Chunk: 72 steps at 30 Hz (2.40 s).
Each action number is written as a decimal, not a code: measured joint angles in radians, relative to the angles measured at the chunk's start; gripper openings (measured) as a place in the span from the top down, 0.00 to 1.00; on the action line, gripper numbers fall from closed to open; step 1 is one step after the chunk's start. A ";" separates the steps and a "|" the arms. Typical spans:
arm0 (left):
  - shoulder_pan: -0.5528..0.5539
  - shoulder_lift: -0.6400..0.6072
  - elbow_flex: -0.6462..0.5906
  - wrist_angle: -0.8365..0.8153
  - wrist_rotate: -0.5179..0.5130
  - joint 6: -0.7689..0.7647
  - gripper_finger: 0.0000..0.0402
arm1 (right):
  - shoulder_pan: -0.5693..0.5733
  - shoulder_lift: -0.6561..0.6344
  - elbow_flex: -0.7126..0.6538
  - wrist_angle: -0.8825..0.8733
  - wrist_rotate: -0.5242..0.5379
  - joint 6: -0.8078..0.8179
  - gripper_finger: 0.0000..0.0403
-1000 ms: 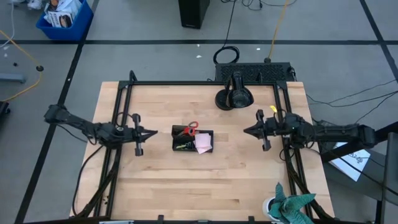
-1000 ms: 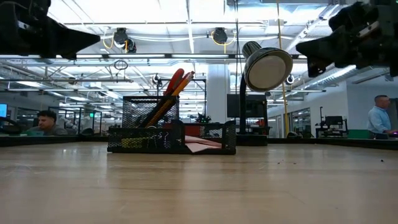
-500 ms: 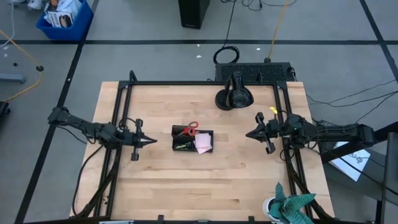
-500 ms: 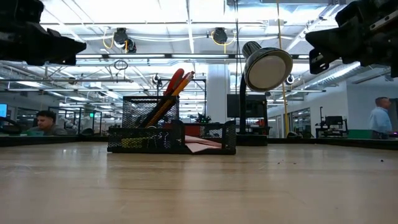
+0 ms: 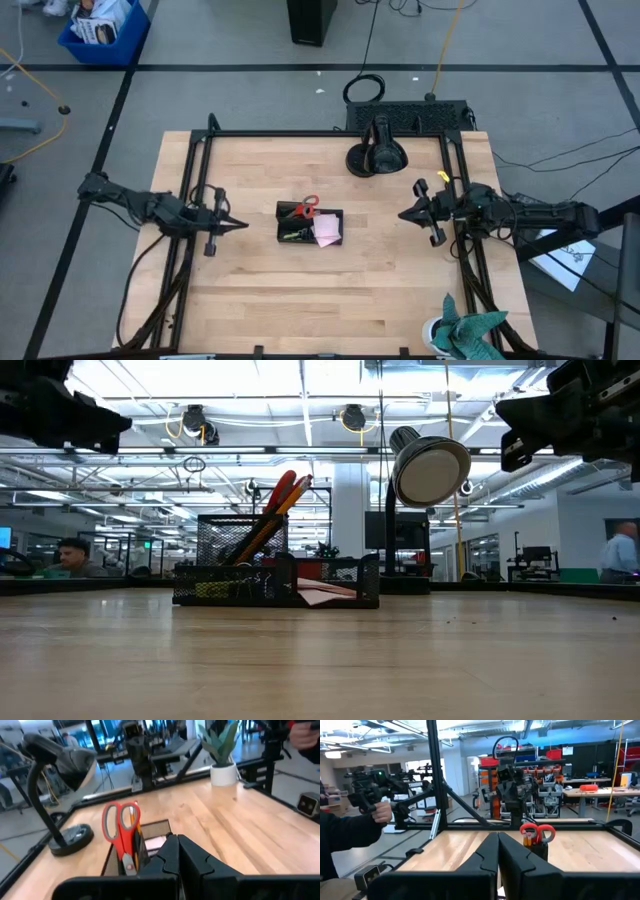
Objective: Pick and place office supplies into organizer
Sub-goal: Return to Home Position
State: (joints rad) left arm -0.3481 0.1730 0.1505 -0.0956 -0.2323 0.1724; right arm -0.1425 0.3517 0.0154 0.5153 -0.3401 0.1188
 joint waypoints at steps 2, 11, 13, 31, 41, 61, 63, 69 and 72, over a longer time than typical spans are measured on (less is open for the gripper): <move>0.000 0.001 0.041 -0.062 -0.002 -0.016 1.00 | 0.000 -0.018 0.000 -0.026 0.019 0.000 1.00; 0.000 -0.002 -0.010 -0.017 0.006 -0.001 1.00 | 0.000 -0.045 0.000 -0.086 0.077 -0.007 1.00; 0.001 -0.002 -0.054 0.070 0.022 0.014 1.00 | 0.000 -0.045 0.000 -0.087 0.074 -0.012 1.00; 0.002 -0.002 -0.119 0.145 -0.024 -0.108 0.96 | 0.000 -0.043 -0.001 -0.102 0.076 -0.052 1.00; 0.002 -0.002 -0.119 0.151 -0.030 -0.103 0.94 | 0.000 -0.042 -0.001 -0.102 0.076 -0.052 1.00; 0.002 -0.002 -0.119 0.151 -0.030 -0.103 0.94 | 0.000 -0.042 -0.001 -0.102 0.076 -0.052 1.00; 0.002 -0.002 -0.119 0.151 -0.030 -0.103 0.94 | 0.000 -0.042 -0.001 -0.102 0.076 -0.052 1.00; 0.002 -0.002 -0.119 0.151 -0.031 -0.103 0.94 | 0.000 -0.042 -0.001 -0.102 0.076 -0.052 1.00; 0.002 -0.002 -0.119 0.151 -0.030 -0.103 0.94 | 0.000 -0.042 -0.001 -0.102 0.076 -0.052 1.00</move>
State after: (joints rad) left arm -0.3462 0.1707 0.0315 0.0559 -0.2626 0.0696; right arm -0.1423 0.3092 0.0147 0.4133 -0.2638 0.0666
